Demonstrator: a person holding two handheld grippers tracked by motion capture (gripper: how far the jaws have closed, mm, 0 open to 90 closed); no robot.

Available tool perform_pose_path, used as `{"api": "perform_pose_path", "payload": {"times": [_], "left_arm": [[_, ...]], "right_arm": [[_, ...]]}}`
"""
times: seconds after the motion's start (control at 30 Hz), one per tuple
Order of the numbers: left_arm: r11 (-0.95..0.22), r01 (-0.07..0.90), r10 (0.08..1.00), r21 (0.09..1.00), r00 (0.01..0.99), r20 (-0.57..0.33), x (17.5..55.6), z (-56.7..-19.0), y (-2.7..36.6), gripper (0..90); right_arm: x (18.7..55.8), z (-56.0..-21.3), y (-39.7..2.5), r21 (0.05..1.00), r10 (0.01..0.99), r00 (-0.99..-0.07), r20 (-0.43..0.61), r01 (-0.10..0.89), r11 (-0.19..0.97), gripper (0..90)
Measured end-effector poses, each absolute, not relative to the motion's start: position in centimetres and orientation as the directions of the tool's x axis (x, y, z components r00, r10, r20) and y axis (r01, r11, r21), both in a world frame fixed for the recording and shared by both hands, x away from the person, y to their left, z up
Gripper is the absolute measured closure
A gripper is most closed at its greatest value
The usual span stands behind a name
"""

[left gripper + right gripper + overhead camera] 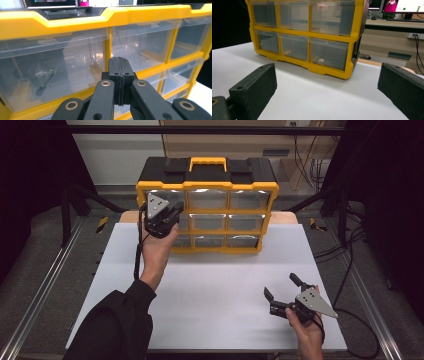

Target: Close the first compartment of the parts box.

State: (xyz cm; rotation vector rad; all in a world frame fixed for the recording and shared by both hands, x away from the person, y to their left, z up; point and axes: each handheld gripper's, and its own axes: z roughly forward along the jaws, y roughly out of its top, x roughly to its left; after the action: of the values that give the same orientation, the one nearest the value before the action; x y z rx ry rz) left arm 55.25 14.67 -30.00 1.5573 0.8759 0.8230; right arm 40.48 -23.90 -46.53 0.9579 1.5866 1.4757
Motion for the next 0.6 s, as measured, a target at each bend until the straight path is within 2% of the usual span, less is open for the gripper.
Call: {"api": "perform_pose_path", "payload": {"times": [0.6], "left_arm": [[-0.077,0.097,0.875,0.992,0.483,0.021,52.7,-29.8,18.1,89.6]], "right_arm": [[40.5,-46.7,-23.2,0.997,0.898,-0.438,-0.051,0.037,0.074,2.4]]}}
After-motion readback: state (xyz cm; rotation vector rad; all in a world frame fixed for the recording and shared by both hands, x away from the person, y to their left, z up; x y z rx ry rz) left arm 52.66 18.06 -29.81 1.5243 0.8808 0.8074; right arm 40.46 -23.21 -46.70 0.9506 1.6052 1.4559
